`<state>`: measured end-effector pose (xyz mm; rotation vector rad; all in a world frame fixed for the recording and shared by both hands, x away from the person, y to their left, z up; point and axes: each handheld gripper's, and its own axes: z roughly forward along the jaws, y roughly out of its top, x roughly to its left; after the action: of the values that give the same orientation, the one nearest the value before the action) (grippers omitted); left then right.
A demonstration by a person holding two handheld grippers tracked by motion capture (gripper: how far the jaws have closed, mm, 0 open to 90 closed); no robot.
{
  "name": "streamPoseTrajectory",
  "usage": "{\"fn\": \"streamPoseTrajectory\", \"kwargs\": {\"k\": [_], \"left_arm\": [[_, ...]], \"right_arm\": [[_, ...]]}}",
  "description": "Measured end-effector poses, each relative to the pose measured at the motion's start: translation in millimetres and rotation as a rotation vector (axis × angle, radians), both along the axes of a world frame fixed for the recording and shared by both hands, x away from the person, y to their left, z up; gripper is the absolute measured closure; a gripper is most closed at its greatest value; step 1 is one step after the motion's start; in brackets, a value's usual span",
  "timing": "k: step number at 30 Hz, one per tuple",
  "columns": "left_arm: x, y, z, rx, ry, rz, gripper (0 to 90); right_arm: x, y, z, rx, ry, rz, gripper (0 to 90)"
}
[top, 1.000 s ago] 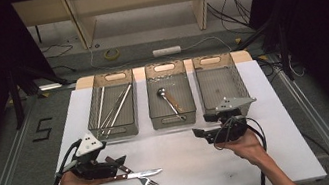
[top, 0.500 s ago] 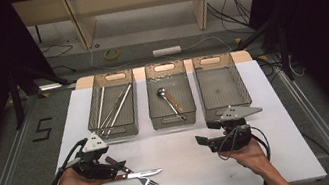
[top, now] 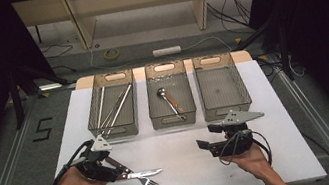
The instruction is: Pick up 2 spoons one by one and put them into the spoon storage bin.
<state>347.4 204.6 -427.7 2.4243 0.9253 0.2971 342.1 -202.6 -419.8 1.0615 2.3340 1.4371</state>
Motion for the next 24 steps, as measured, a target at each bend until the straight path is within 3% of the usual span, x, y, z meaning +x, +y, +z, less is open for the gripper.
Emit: {"fn": "streamPoseTrajectory", "kwargs": {"k": [6,24], "left_arm": [[-1.9,-0.3,-3.2,0.044,0.028,-0.028,25.9],[-5.3,0.9,-14.4,0.123,0.079,-0.064,34.9]], "right_arm": [[-4.4,-1.4,-1.0,0.005,-0.002,-0.002,29.1],[-10.9,-0.5,-2.8,0.004,0.002,0.015,29.2]]}}
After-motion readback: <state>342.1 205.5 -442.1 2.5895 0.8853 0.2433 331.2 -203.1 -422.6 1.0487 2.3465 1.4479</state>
